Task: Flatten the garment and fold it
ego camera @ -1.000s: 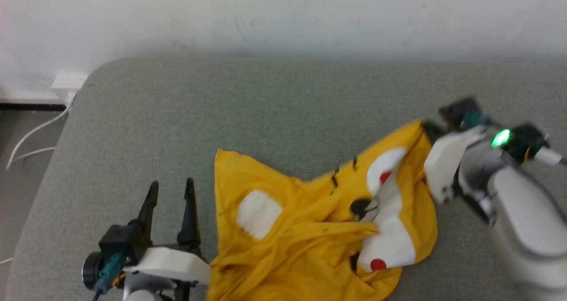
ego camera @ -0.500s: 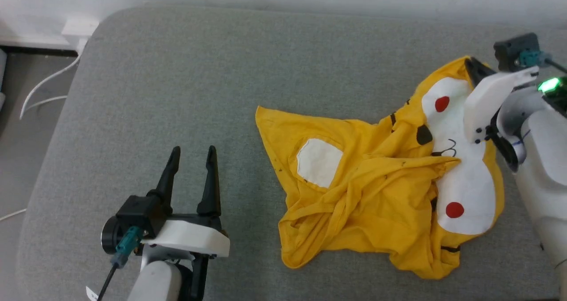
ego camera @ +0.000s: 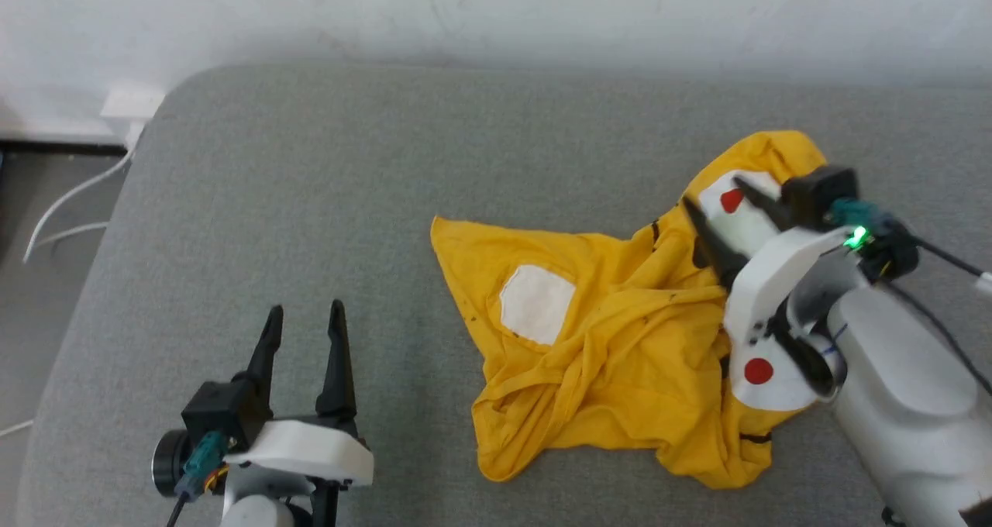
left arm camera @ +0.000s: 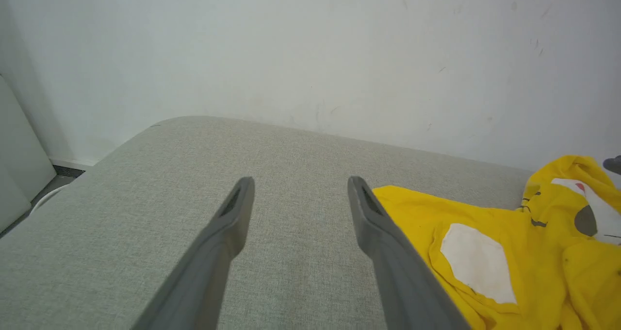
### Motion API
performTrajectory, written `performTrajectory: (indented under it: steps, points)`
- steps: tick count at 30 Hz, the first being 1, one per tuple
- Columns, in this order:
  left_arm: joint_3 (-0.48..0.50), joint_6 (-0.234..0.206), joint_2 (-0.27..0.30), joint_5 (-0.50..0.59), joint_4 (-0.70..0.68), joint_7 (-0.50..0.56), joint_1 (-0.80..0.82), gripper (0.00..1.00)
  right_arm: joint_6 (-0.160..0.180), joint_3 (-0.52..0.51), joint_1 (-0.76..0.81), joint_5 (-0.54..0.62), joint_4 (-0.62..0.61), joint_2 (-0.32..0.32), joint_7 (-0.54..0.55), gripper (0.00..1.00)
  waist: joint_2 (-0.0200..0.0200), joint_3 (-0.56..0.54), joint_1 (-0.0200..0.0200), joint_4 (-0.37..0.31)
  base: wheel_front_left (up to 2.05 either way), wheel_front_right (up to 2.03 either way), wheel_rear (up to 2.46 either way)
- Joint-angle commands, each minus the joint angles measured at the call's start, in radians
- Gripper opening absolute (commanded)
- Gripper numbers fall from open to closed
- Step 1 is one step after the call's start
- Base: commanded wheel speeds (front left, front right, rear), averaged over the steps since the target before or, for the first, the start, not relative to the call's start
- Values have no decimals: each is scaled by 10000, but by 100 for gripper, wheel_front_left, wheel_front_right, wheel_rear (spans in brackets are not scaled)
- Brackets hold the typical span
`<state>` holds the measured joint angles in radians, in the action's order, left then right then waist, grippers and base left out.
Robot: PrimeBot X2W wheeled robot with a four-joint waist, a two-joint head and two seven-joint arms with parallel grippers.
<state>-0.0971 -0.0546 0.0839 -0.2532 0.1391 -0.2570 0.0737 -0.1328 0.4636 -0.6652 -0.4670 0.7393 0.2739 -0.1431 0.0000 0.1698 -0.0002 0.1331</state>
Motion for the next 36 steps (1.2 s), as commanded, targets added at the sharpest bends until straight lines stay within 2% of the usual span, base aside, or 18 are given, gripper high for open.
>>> performTrajectory:
  steps: [1, 4, 5, 10, 15, 20, 21, 22, 27, 30, 33, 36]
  points:
    - [90, 27, -32, 66, 27, -47, -243, 100, 21, 686, 381, -594, -694, 387, 646, 100, 0, -700, 2, -459, 0, 0, 0]
    - [165, 37, -46, 63, 16, -47, -448, 100, 21, 1700, 771, -1407, -1917, 1151, 1956, 100, 0, -878, 2, -526, 0, 0, 0]
    - [165, 37, -46, 63, 16, -47, -448, 100, 21, 1700, 771, -1407, -1917, 1151, 1956, 100, 0, -878, 2, -526, 0, 0, 0]
    - [206, 84, -77, 96, -88, -47, -531, 100, 21, 2437, 971, -2107, -3088, 2052, 3850, 100, 0, -845, 2, -492, 0, 0, 0]
    - [177, 126, -131, 113, -124, -47, -436, 100, 21, 2921, 652, -2220, -3281, 2318, 4910, 100, 0, -528, 2, -380, 0, 0, 0]
    - [105, 167, -194, 118, -37, -47, -221, 100, 21, 3533, 84, -2158, -2916, 2365, 5131, 100, 0, -236, 2, -241, 0, 0, 0]
    - [98, 172, -205, 118, -15, -47, -195, 100, 21, 3607, 21, -2244, -2781, 2347, 5179, 15, 0, -210, 2, -221, 0, 0, 0]
    - [97, 174, -215, 115, 8, -47, -174, 100, 21, 3724, -44, -2304, -2692, 2342, 5244, 0, 0, -190, 2, -208, 0, 0, 0]
    - [209, 160, -248, 101, 95, -47, -215, 100, 21, 4037, -319, -2401, -2728, 2452, 4968, 0, 0, -328, 2, -328, 0, 0, 0]
    - [283, 161, -259, 106, 142, -47, -309, 100, 21, 3799, -384, -2183, -2953, 2647, 4447, 0, 0, -563, 2, -486, 0, 0, 0]
    - [336, 182, -267, 121, 163, -47, -431, 100, 21, 3094, -154, -1908, -3322, 2915, 3923, 0, 0, -827, 2, -684, 0, 0, 0]
    - [395, 185, -272, 142, 166, -47, -580, 100, 21, 1954, 527, -1561, -3793, 3214, 3457, 0, 0, -1049, 2, -889, 0, 0, 0]
